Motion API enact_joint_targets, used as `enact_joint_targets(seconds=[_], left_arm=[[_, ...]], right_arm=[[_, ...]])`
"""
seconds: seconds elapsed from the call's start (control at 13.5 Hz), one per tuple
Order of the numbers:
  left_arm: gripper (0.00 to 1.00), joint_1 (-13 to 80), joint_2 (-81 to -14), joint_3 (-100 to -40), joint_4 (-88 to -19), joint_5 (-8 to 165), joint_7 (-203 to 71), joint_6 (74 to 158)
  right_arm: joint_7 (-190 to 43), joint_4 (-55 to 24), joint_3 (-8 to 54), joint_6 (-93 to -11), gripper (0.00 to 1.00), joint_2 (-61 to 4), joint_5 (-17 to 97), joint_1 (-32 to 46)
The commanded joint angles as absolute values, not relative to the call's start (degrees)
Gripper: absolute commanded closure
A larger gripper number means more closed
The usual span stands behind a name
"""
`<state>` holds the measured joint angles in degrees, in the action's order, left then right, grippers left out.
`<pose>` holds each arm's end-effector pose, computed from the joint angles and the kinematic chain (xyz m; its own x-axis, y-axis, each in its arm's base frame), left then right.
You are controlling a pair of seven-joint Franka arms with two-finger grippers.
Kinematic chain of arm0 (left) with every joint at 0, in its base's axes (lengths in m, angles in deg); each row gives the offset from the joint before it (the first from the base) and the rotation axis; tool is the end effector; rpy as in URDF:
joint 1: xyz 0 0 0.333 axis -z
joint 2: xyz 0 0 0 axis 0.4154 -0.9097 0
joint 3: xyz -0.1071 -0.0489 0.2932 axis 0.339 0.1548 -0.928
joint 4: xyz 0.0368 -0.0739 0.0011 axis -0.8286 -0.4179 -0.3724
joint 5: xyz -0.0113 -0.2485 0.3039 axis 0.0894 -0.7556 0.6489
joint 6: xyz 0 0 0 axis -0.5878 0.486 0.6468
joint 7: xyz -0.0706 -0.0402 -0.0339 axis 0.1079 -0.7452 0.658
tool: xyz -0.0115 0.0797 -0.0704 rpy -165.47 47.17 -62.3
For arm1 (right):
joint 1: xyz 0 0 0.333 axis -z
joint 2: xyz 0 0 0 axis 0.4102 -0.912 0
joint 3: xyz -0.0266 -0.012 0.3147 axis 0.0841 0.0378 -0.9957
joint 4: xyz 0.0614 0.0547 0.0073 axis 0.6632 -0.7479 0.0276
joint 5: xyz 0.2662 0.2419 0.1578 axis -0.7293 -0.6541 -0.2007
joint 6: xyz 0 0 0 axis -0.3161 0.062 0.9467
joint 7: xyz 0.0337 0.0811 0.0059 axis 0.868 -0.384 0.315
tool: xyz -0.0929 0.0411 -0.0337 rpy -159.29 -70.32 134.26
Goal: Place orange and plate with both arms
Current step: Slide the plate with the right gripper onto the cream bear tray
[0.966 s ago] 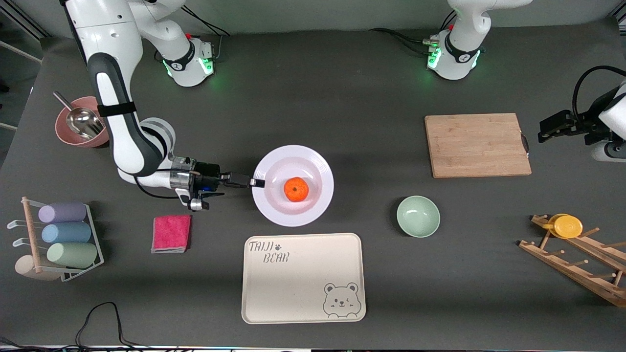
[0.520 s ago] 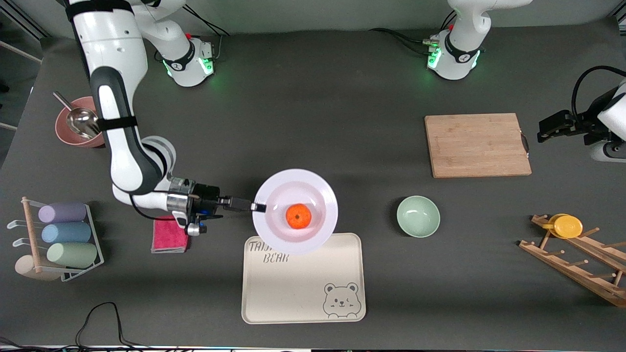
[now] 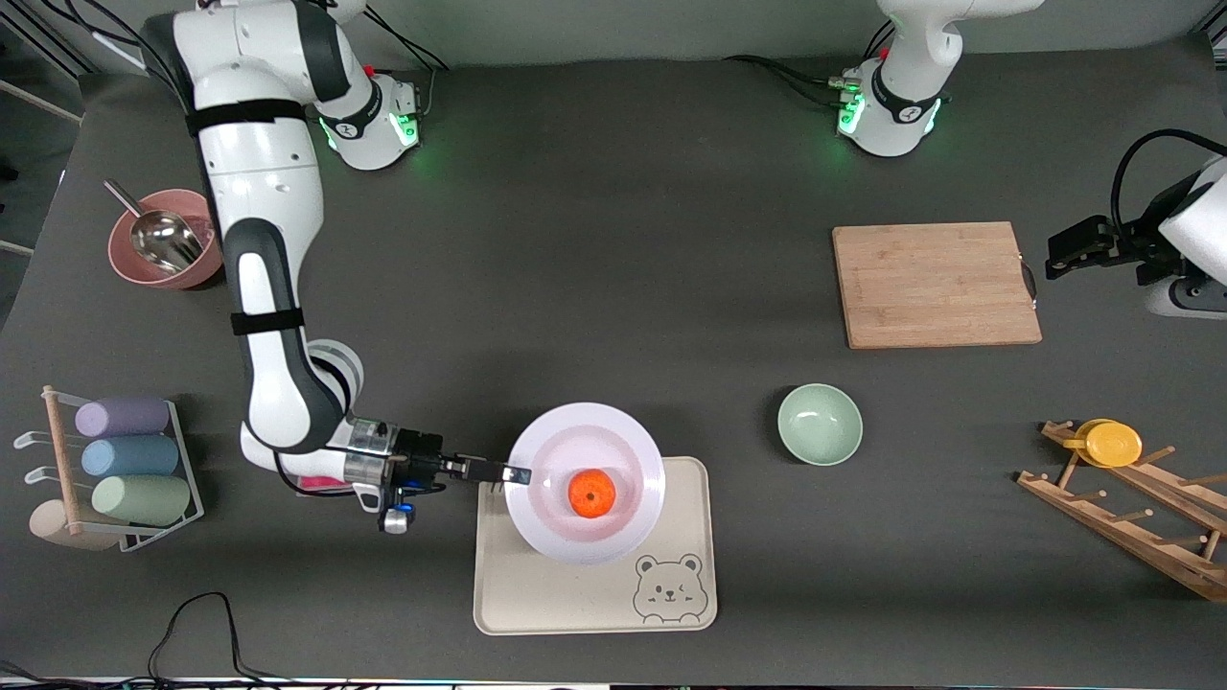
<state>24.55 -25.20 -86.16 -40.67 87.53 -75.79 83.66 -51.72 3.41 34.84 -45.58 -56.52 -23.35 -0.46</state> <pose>0.5625 -0.0170 0.6083 0.9912 -0.0922 -0.0949 -0.0919 -0.9957 0.0076 0.7101 0.2161 0.2100 0.9710 -0.1900 -0.1451 -0.1938 -0.2701 -0.9431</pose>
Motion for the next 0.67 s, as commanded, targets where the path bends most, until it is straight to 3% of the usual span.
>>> enact_joint_targets(seconds=[0.0,0.59], left_arm=[[0.00,25.25,-24.34,-86.53,-41.52,87.89,-75.63,84.37],[0.00,25.25,-24.43,-86.45,-41.61,87.97,-75.63,84.20]], right_arm=[[-53.75,13.40,34.20,-46.19,1.00,-64.34,-26.65,1.19],[-49.54,25.11,29.98,-55.25,1.00,-75.69,-27.00,1.37]])
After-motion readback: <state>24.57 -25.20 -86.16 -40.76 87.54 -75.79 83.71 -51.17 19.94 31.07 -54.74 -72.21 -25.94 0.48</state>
